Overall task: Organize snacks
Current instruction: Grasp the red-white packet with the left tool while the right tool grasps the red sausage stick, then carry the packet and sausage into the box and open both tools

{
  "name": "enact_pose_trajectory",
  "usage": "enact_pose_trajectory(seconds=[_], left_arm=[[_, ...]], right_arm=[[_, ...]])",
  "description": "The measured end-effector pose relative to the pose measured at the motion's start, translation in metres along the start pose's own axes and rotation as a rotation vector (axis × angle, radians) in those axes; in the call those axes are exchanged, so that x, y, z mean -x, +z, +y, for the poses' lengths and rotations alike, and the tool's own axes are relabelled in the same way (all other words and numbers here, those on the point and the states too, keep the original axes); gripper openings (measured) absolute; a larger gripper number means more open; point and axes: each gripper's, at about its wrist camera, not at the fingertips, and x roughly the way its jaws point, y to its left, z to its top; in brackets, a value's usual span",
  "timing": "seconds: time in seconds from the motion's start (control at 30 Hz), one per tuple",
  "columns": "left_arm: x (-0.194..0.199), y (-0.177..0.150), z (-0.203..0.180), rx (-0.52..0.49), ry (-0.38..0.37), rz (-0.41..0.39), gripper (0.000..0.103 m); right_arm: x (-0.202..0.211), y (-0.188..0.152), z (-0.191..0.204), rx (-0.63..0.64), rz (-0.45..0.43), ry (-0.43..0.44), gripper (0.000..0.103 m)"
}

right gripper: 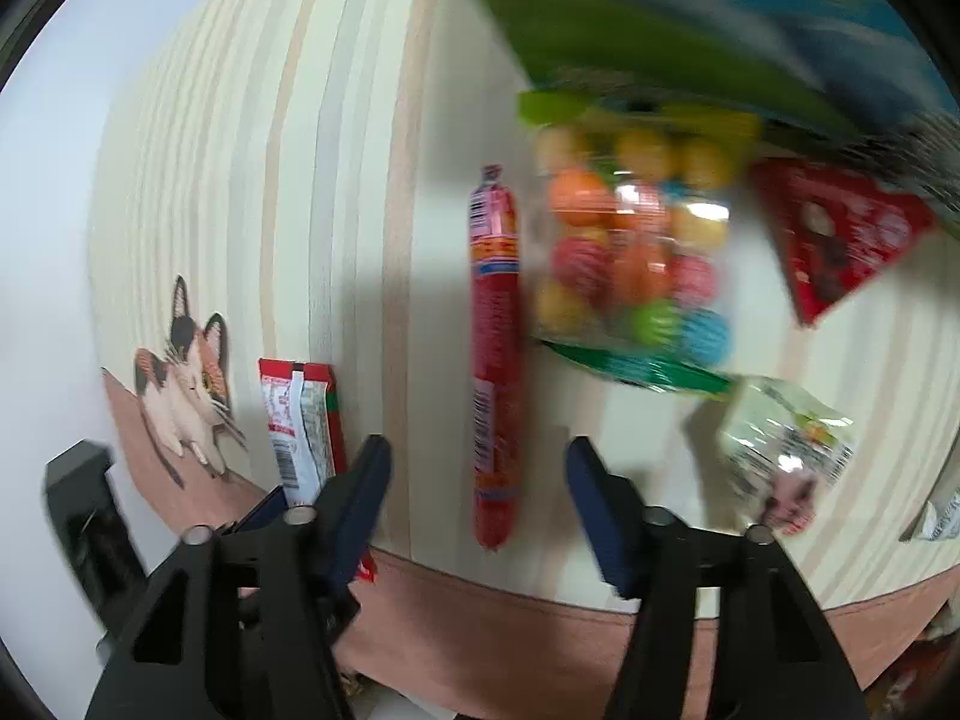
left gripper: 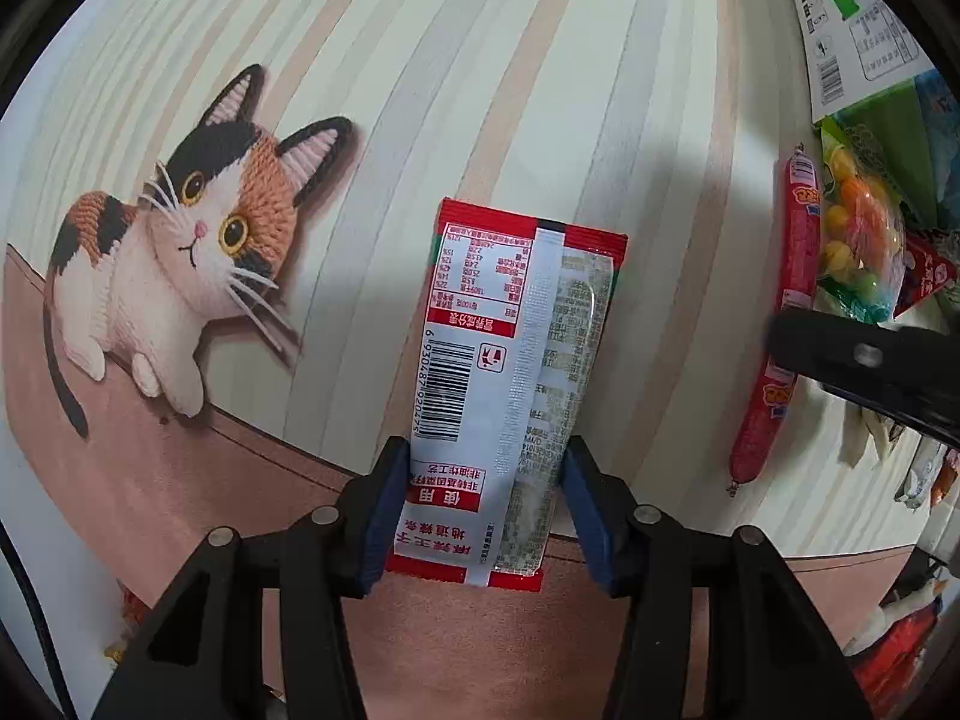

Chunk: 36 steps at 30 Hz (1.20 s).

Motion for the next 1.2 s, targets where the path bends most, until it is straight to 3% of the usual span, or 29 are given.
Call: enact_pose_trajectory(seconds=[0.1, 0.17, 0.27, 0.5, 0.83, 1.2], left_arm=[[-0.002, 0.002, -0.003, -0.007, 0.011, 0.006, 0.052], [-0.003, 0.006, -0.006, -0.012, 0.016, 0.004, 0.053], [-0.011, 0.015, -0.005, -0.011, 0.015, 0.004, 0.052], [-0.002, 0.006, -0.006, -0.008, 0.021, -0.018, 0.049], [0.018, -0.011, 0.006, -0.009, 0.008, -0.041, 0.045], [0.093, -0.034, 0.0, -0.065, -0.08, -0.145, 0.045]], right_arm=[[-0.005, 0.008, 0.007, -0.019, -0.028, -0.04, 0.055], [-0.006, 0.011, 0.013, 0.006, -0.053, -0.081, 0.049], [-0.007, 0.011, 0.02, 0.036, -0.07, -0.175, 0.018], [-0.001, -0.006, 0.011, 0.073, -0.098, -0.126, 0.018], [0.042, -0.042, 0.006, 0.131, -0.2, -0.058, 0.018], [0.111, -0.073, -0.008, 0.144, -0.279, 0.063, 0.018]])
